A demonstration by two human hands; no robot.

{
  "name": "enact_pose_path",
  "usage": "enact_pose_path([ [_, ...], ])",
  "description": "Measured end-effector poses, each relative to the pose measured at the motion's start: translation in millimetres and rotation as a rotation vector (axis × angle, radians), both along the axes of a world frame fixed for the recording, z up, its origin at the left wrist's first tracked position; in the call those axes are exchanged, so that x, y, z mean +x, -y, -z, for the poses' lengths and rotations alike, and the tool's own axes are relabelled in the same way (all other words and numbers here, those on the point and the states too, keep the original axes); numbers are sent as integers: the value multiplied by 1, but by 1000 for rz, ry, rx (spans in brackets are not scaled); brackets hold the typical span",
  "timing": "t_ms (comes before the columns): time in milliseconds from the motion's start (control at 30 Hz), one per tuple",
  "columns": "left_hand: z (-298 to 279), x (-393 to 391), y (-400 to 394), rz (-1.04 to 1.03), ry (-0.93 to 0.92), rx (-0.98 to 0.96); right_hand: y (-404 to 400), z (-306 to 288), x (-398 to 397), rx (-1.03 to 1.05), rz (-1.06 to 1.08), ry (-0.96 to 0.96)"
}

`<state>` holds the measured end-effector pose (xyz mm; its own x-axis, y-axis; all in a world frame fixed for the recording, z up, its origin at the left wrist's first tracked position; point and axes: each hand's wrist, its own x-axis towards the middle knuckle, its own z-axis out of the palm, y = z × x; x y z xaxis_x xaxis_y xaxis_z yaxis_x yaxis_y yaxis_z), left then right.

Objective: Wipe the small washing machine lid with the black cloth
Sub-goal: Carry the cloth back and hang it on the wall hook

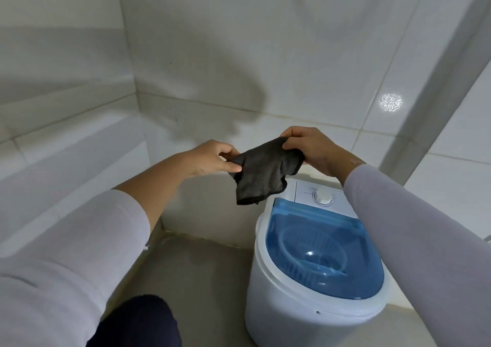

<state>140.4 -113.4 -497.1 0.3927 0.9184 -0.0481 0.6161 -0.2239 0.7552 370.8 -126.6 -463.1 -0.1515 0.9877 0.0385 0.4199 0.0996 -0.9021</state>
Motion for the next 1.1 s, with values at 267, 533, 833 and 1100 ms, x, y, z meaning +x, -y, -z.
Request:
enact_pose_path([
  [267,2,-9,-63,-114,205,48,-70,25,-23,-182,-223,51],
  [533,-119,-31,-90,-178,205,60,-102,-73,-74,-402,-381,-26],
  [833,-339,-95,-89,-260,-165,154,-93,-289,-136,-165,-239,108],
  [1100,-520,-136,-91,-381,-95,307,-101,-481,-181,242,-57,160],
])
